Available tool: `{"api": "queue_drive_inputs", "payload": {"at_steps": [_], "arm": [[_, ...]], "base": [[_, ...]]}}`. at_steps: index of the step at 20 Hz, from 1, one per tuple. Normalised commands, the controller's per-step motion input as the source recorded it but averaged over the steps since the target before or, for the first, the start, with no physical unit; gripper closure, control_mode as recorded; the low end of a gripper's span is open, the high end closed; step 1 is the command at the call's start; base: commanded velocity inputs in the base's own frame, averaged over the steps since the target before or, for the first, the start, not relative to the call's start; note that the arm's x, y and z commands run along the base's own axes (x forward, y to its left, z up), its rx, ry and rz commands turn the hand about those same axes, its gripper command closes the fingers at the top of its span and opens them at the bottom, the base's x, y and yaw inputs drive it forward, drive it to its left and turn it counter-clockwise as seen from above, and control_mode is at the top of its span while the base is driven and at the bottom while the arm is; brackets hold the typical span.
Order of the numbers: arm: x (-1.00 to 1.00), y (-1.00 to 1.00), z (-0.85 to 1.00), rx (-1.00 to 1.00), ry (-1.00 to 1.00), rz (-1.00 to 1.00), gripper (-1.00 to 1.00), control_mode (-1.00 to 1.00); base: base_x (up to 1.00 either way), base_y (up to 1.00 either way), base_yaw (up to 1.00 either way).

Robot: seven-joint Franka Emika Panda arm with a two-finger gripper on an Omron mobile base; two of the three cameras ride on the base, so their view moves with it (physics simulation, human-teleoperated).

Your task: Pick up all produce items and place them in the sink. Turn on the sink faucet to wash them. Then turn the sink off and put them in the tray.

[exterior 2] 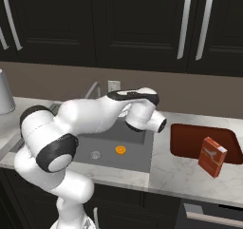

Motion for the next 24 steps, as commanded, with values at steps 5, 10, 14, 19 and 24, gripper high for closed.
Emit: {"api": "queue_drive_inputs", "payload": {"at_steps": [5,10,14,19,24], "arm": [[-0.5,-0.03,0.56,0.0,0.09,-0.24,-1.0,-1.0],[-0.4,0.0,0.38,0.0,0.22,-0.28,-1.0,-1.0],[-0.21,0.01,0.07,0.0,0.39,-0.27,-1.0,-1.0],[-0.06,0.08,0.0,-0.02,0.49,-0.21,-1.0,-1.0],[-0.02,0.0,0.05,0.0,0.49,-0.17,-1.0,-1.0]], "base": [[0.0,0.0,0.0],[0.0,0.0,0.0],[0.0,0.0,0.0],[0.0,0.0,0.0],[0.0,0.0,0.0]]}}
